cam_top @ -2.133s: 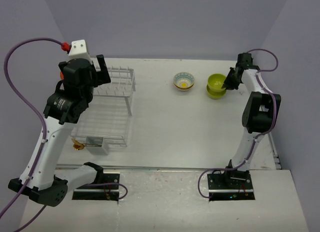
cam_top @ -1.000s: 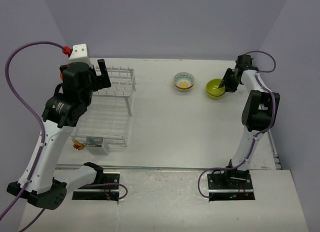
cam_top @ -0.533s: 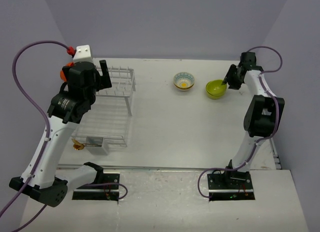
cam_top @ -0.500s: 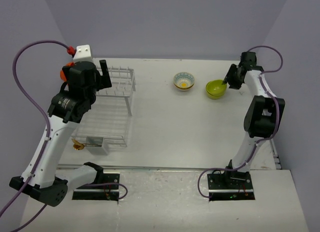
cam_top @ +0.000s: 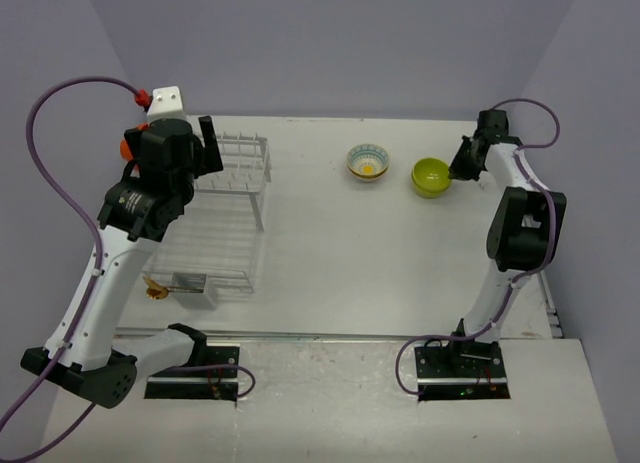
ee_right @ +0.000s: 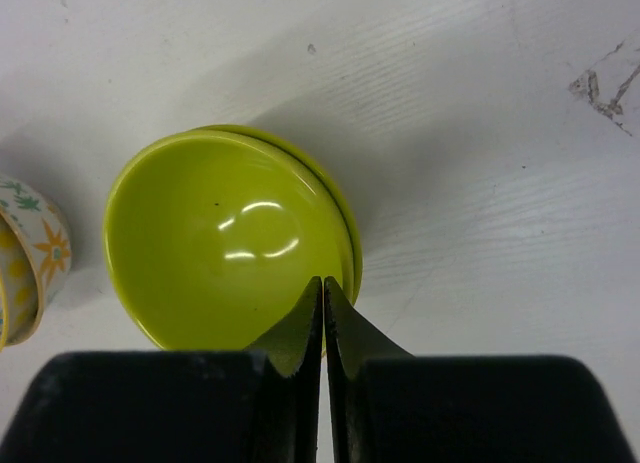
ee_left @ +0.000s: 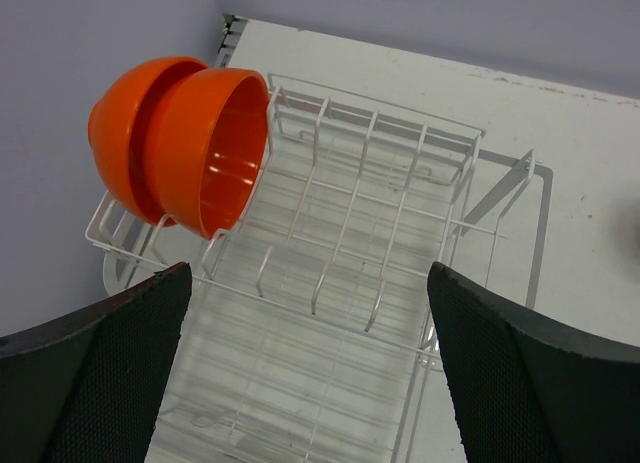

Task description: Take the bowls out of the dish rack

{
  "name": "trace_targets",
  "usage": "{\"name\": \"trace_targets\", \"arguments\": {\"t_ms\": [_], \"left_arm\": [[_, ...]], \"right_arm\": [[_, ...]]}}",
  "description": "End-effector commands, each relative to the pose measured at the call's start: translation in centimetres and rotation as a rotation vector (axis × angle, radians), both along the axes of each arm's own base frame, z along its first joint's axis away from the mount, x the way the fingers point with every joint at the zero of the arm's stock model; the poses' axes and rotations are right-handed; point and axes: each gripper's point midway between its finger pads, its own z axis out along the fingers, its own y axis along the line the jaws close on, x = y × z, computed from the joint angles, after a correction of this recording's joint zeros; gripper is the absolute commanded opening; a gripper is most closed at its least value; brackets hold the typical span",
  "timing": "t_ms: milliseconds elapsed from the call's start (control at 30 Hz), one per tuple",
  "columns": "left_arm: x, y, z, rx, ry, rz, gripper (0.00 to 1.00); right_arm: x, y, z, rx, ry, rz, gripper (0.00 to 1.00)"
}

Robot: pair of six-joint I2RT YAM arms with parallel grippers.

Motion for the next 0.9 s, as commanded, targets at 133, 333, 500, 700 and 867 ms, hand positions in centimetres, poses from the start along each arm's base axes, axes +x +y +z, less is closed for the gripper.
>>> {"name": "trace_targets", "arguments": {"t_ms": [133,333,500,700,867], "left_arm": [[0.1,0.8,1.6,0.005,-0.042,0.035,1.0],[1.2,2.3,1.3,0.081,-0.012,0.147,1.0],[2.1,5.1,1.6,0.261,0.062,0.351,1.0],[4.5,6.4,2.2,0.419,0.132,0.487,0.82],[5.7,7.0,1.3,0.467,0.176,0.531,0.6]], "right_arm": [[0.2,0.3,2.3,0.016,-0.069,0.001,0.02],[-1.6,3.8,12.4,0.003,-0.314,0.077,0.06],[-5.9,10.5,19.9,0.082,-0.561,0.248,0.14],[-10.3,17.1,19.5,0.322,-0.623,0.463,0.23],[-11.4,17.7,19.1,0.328,-0.63,0.497,0.24]]}}
